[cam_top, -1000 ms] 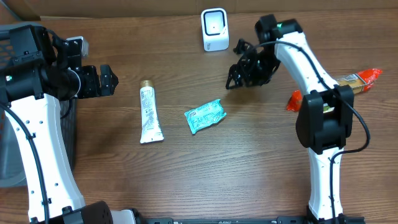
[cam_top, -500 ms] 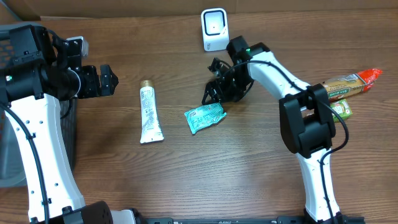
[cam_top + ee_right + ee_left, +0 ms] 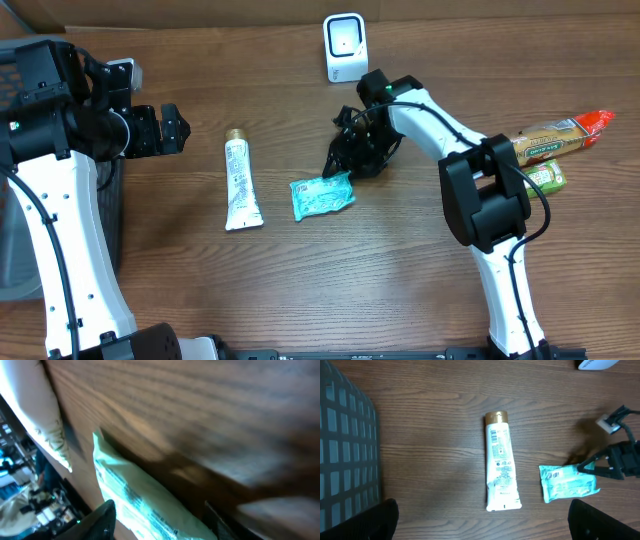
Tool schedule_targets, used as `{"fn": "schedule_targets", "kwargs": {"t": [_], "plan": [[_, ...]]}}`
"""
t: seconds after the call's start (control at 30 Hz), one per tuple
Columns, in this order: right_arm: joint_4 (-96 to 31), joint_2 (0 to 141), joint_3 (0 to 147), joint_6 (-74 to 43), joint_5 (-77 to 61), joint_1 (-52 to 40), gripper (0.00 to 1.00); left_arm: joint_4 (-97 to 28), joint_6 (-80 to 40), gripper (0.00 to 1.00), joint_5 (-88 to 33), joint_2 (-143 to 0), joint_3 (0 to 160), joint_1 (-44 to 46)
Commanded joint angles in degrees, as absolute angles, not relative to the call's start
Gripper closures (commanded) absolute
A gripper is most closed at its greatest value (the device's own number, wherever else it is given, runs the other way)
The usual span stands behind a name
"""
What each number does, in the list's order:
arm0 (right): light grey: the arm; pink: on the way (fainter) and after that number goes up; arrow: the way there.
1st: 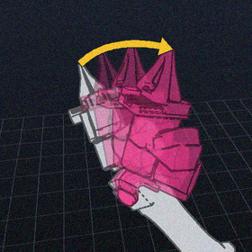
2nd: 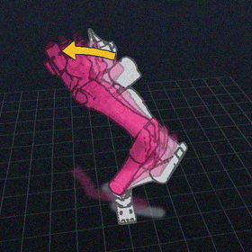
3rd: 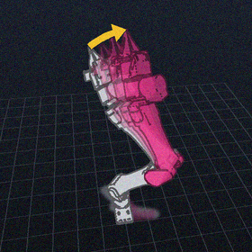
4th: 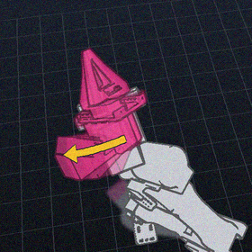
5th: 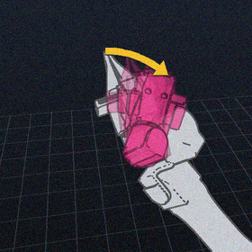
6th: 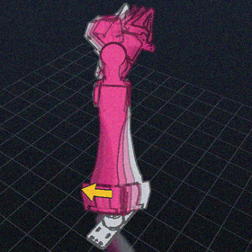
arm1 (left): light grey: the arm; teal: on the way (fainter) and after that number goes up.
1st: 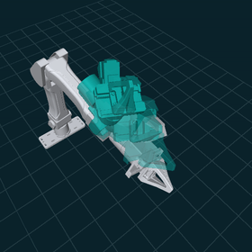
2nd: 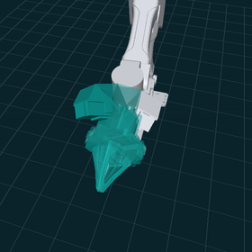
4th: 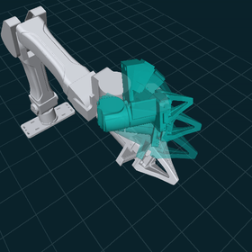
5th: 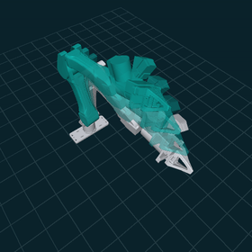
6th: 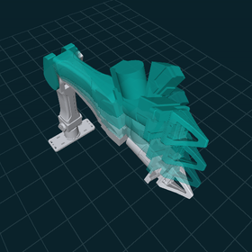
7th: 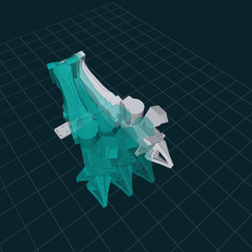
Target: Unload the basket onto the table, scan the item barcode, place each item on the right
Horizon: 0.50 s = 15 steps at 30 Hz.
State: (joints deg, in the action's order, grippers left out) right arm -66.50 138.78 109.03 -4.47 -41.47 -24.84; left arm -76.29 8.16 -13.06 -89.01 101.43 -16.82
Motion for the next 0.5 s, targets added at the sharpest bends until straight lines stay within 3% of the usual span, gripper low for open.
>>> {"fn": "schedule_targets", "kwargs": {"t": [0.0,0.07,0.2,0.33,0.47], "plan": [[-66.2,140.9,107.3,-9.7,-36.9,-26.3,0.46,-76.2,9.6,0.01,-12.9,-89.3,102.0,-16.8],[-65.8,140.9,107.3,-10.5,-36.5,-26.3,0.51,-76.2,9.6,0.0,-12.9,-89.3,102.0,-16.8],[-63.9,140.9,107.2,-12.3,-36.2,-26.3,0.76,-76.2,9.6,0.0,-12.9,-89.3,102.0,-16.8],[-60.4,140.9,107.3,-13.8,-36.3,-26.4,0.94,-76.2,9.6,0.01,-12.9,-89.3,102.0,-16.8],[-57.3,140.9,107.5,-13.8,-39.3,-26.3,0.96,-76.2,9.7,0.0,-12.9,-89.3,102.0,-16.8]]}}
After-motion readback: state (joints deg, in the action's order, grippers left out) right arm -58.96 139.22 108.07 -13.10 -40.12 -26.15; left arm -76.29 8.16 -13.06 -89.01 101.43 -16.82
